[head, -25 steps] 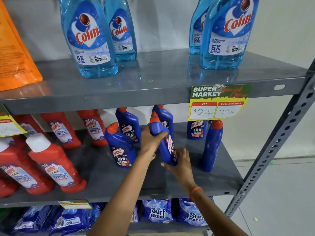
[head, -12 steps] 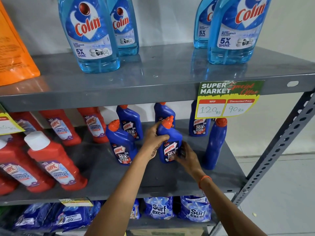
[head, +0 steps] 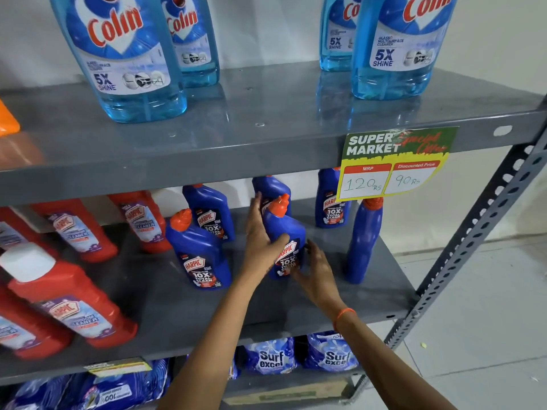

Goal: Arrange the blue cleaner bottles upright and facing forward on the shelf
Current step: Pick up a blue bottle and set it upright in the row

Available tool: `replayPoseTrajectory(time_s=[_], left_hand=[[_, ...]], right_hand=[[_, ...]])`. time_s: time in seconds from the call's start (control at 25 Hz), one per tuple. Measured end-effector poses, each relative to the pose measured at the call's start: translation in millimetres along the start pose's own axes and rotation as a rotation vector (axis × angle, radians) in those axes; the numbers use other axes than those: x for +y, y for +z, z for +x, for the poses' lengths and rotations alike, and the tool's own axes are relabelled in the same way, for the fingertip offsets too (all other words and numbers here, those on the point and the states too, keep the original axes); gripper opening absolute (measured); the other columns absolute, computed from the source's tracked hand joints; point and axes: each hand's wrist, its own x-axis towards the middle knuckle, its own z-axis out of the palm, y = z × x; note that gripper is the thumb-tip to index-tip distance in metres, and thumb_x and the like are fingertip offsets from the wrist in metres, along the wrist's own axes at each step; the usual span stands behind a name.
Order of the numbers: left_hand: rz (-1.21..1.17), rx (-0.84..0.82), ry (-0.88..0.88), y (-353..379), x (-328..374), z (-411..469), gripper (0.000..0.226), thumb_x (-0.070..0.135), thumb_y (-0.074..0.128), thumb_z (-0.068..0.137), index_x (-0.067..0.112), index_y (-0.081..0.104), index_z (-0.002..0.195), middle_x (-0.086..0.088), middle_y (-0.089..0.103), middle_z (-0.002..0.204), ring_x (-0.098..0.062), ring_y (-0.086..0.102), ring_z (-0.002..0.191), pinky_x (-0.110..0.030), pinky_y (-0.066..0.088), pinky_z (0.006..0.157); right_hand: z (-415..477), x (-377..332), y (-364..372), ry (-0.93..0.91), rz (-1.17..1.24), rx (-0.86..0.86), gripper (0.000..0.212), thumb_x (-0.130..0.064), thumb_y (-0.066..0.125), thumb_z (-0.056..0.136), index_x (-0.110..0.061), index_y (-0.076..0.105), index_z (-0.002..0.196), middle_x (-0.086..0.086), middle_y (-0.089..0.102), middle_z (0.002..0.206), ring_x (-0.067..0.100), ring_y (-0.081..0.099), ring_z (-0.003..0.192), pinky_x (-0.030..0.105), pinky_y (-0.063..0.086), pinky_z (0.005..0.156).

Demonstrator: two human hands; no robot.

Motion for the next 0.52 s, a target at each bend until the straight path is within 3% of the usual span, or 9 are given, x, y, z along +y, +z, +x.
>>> replayPoseTrajectory(time_s=[0.08, 0.16, 0.28, 0.36, 0.44, 0.52], left_hand=[[0.206, 0.066, 0.127, 6.6, 3.7, -10.9, 0.094, 0.010, 0.060, 0.070, 0.018, 0.005, 0.147, -0.011, 0.009, 0.158, -0.027, 0.010, 0.146, -0.045, 0.018, 0.119], [0.310, 0.165, 0.272, 17.2, 9.9, -22.1, 0.091, 0.011, 0.059, 0.074, 0.013, 0.004, 0.146, -0.012, 0.004, 0.158, -0.024, 0.003, 0.146, -0.046, 0.014, 0.120], [0.281, 0.242, 0.463, 45.1, 20.9, -39.8, 0.079, 0.009, 0.053, 0.077, 0.010, 0.011, 0.144, -0.006, 0.015, 0.153, -0.017, 0.010, 0.145, -0.045, 0.024, 0.117], [0.269, 0.202, 0.526, 68.0, 28.4, -46.1, 0.070, 0.009, 0.051, 0.081, 0.008, 0.019, 0.143, -0.011, 0.025, 0.152, -0.015, 0.017, 0.143, -0.028, 0.024, 0.117], [0.268, 0.133, 0.483, 94.1, 35.1, -45.0, 0.063, 0.021, 0.054, 0.085, 0.009, 0.028, 0.141, -0.010, 0.037, 0.147, -0.009, 0.029, 0.137, -0.014, 0.024, 0.112], [0.276, 0.062, 0.344, 117.5, 37.4, -38.6, 0.064, 0.040, 0.058, 0.082, 0.012, 0.038, 0.136, -0.009, 0.051, 0.138, -0.013, 0.046, 0.127, -0.017, 0.035, 0.104]], right_hand=[[-17.3, -11.6, -4.6, -0.096, -0.079, 0.203, 0.057, -0.010, 0.069, 0.076, -0.001, 0.045, 0.127, 0.020, 0.057, 0.121, 0.031, 0.055, 0.111, 0.046, 0.047, 0.098], [-37.4, -24.0, -18.7, -0.247, -0.046, 0.356, 0.038, -0.007, 0.064, 0.078, -0.006, 0.055, 0.116, 0.011, 0.059, 0.105, 0.018, 0.056, 0.096, 0.041, 0.053, 0.085], [-55.0, -29.5, -47.1, -0.419, -0.057, 0.432, 0.020, -0.011, 0.055, 0.079, -0.015, 0.057, 0.099, -0.007, 0.051, 0.098, 0.008, 0.049, 0.092, 0.021, 0.047, 0.082], [-57.7, -25.9, -64.8, -0.453, -0.016, 0.520, 0.018, -0.011, 0.055, 0.081, -0.013, 0.054, 0.098, -0.004, 0.048, 0.102, 0.007, 0.045, 0.097, 0.009, 0.039, 0.085], [-52.6, -11.9, -82.7, -0.389, 0.043, 0.575, 0.025, -0.010, 0.059, 0.083, -0.010, 0.051, 0.106, 0.006, 0.046, 0.110, 0.011, 0.046, 0.103, 0.014, 0.041, 0.089], [-41.6, 12.9, -95.9, -0.223, 0.135, 0.531, 0.041, -0.004, 0.065, 0.080, -0.010, 0.046, 0.116, 0.010, 0.046, 0.118, 0.019, 0.048, 0.111, 0.027, 0.046, 0.093]])
